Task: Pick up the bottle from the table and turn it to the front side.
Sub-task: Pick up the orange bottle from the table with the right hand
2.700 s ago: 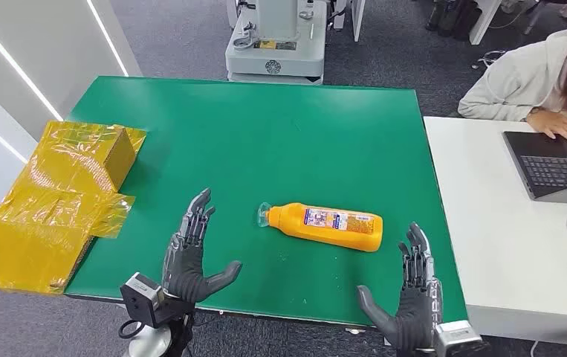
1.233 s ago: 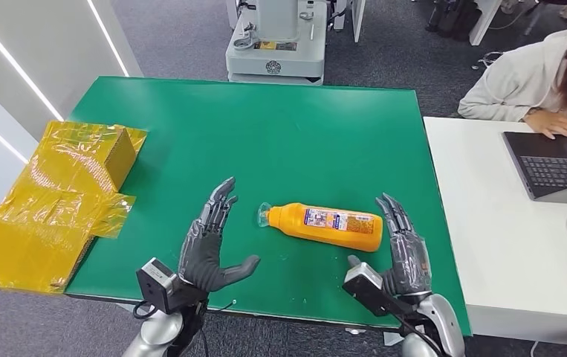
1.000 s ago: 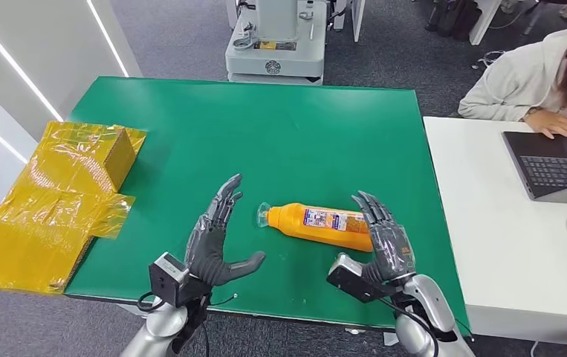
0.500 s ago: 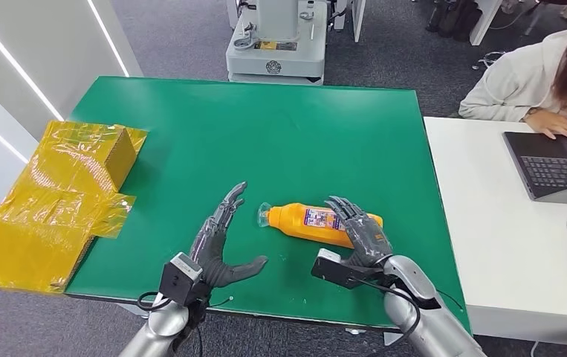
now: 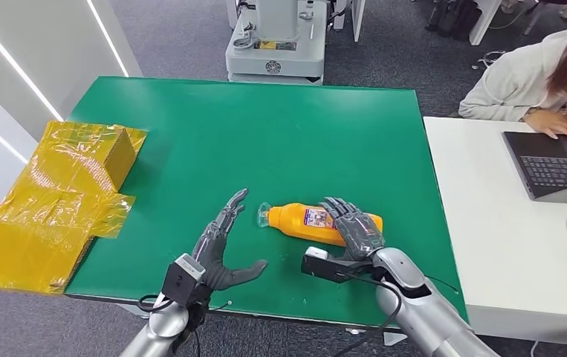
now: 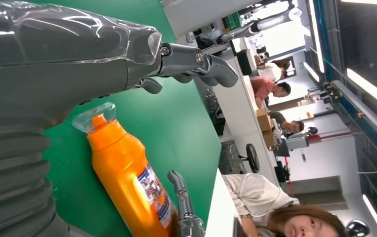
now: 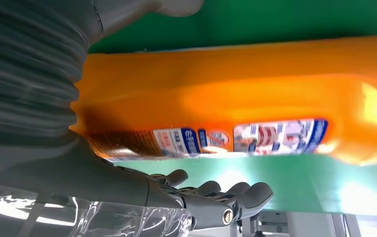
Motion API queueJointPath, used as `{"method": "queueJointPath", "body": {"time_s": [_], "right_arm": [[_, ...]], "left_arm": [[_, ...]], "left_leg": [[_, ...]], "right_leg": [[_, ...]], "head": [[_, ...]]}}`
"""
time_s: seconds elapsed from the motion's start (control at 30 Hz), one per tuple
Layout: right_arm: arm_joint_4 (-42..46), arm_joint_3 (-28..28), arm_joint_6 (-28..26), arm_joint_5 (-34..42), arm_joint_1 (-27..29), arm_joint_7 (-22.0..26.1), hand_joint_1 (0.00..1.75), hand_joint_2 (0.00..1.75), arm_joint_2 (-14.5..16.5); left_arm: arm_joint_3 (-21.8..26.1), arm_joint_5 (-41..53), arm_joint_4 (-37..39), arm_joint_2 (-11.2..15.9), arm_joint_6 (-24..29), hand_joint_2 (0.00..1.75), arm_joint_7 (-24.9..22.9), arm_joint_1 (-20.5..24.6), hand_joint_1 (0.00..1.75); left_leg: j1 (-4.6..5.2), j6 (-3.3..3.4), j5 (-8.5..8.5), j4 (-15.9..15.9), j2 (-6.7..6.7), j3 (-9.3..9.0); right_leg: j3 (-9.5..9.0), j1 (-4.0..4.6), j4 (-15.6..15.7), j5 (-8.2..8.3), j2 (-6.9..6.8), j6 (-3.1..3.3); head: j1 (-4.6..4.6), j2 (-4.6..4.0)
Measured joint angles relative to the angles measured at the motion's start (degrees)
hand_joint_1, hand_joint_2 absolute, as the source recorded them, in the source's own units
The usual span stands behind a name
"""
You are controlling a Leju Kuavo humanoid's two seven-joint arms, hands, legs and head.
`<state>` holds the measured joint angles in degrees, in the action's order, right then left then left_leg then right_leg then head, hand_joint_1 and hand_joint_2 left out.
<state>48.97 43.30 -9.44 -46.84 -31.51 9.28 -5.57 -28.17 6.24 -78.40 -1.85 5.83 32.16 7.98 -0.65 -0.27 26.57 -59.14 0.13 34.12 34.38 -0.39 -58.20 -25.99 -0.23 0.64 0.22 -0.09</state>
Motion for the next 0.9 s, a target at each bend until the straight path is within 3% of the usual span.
{"method": "queueJointPath", "body": {"time_s": [0.27,0.4,0.67,0.9], "right_arm": [[-2.5,1.9,5.7,0.1,-2.8,-1.3,0.02,1.75,0.7],[-4.4,2.8,7.8,0.6,-4.7,-1.5,0.19,1.75,1.1],[-6.5,3.9,10.1,1.2,-6.4,-2.5,0.06,1.75,1.4],[-6.5,4.3,11.1,0.3,-6.5,-4.8,0.02,1.75,-0.4]], "left_arm": [[0.3,-1.0,0.4,0.0,-0.3,1.75,-0.4,-0.7,0.00],[0.8,-1.2,0.4,0.0,-0.7,1.75,-1.0,-0.9,0.00],[1.4,-1.3,0.3,-0.3,-1.4,1.75,-2.2,-1.2,0.00],[2.1,-1.5,0.0,-0.5,-3.0,1.75,-2.8,-2.9,0.00]], "left_leg": [[0.00,0.00,0.00,0.0,0.05,-0.06],[0.00,-0.01,-0.02,0.0,0.03,-0.10],[0.00,-0.04,-0.04,0.0,0.03,-0.16],[0.00,-0.04,-0.04,0.0,0.00,-0.21]], "right_leg": [[-0.04,0.00,0.0,0.01,0.03,0.00],[-0.09,0.00,0.0,0.02,0.02,0.00],[-0.11,0.00,0.0,0.05,0.02,0.03],[-0.18,0.00,0.0,0.05,-0.03,0.02]], "head": [[0.00,0.00],[0.00,0.00],[0.00,0.00],[0.01,0.00]]}}
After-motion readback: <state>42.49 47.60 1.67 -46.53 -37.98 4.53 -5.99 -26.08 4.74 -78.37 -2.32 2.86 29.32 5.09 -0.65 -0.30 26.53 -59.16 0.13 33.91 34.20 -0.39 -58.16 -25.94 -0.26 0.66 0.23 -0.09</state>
